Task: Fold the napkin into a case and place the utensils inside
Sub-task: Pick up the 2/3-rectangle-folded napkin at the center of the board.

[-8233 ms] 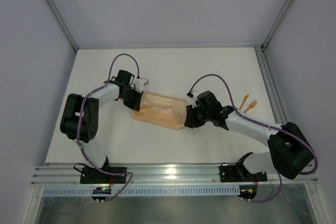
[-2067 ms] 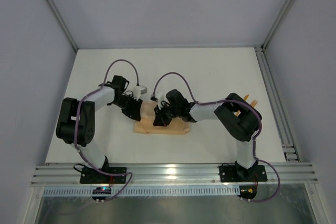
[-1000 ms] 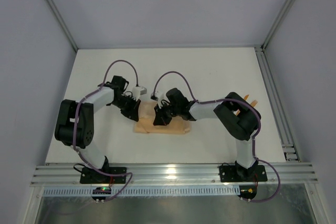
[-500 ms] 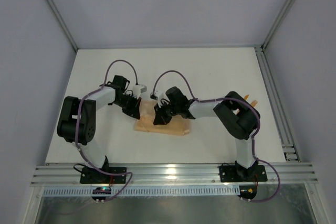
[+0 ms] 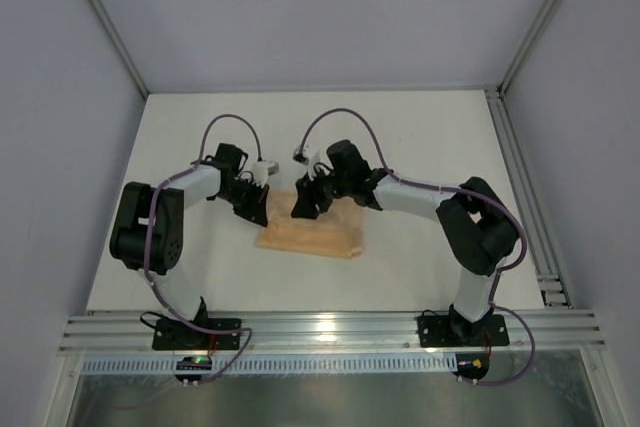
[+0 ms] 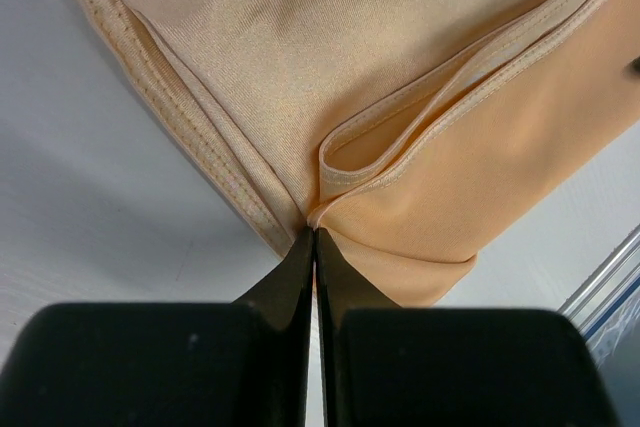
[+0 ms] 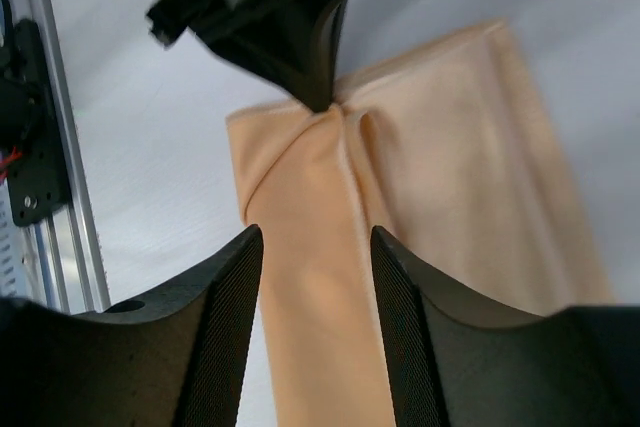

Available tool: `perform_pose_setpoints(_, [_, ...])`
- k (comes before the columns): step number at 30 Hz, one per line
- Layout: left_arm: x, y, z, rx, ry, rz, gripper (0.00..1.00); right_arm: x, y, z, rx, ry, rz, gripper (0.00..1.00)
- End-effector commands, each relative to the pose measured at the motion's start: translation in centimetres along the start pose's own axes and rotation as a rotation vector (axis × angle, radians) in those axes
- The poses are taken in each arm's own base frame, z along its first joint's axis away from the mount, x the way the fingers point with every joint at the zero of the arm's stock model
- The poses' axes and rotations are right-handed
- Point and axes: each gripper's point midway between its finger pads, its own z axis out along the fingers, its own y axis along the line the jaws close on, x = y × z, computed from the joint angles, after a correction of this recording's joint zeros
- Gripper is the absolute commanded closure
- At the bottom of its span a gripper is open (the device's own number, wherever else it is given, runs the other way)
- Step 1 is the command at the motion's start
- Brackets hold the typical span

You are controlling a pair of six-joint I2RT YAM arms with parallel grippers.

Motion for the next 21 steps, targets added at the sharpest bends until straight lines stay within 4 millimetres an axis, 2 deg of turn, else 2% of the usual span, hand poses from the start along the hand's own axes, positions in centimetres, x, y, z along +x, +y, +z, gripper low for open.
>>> perform_pose_setpoints(1, [-0.4,1.1,0.1,-0.057,-0.017,0.021,1.00,-6.8,-4.0,-4.7,0.091,-0.154,0.016,0.48])
perform_pose_setpoints(3, [-0.5,1.1,0.1,-0.056,-0.019,0.024,1.00,-7.3,-6.2,-5.6,0.138,-0.106,0.049,0.47])
perform_pose_setpoints(4, [-0.5,1.0,0.0,-0.055,-0.021,0.024,1.00,-4.5,-7.5,-4.9,0.150,0.010,0.124,0.47])
perform_pose_setpoints(5, [-0.6,1.1,0.0,-0.056,-0.023,0.021,1.00,-6.2,-8.5,-5.2,0.167,0.010,0.066,0.47])
perform_pose_setpoints(6, [-0.5,1.0,0.1,-0.055,-0.021,0.020,1.00,-6.0,-9.1,-4.9,0.172,0.041,0.061,0.46])
perform_pose_setpoints(7, [-0.5,1.1,0.1,-0.059,-0.018,0.020,1.00,-3.8,-10.0,-4.0,0.175,0.117,0.101,0.46])
perform_pose_setpoints(8, [-0.5,1.2,0.0,-0.061,-0.020,0.020,1.00,-4.5,-10.5,-3.8,0.180,0.118,0.078,0.46])
perform_pose_setpoints(11, [-0.5,1.2,0.0,-0.061,-0.020,0.018,1.00,-3.1,-11.5,-2.6,0.162,0.181,0.094,0.43])
perform_pose_setpoints(17, [-0.5,1.2,0.1,-0.059,-0.017,0.020,1.00,-0.5,-10.8,-0.5,0.021,0.263,0.158,0.41])
perform_pose_setpoints(21, [-0.5,1.1,0.1,-0.057,-0.017,0.018,1.00,0.2,-9.3,0.1,-0.086,0.266,0.187,0.41])
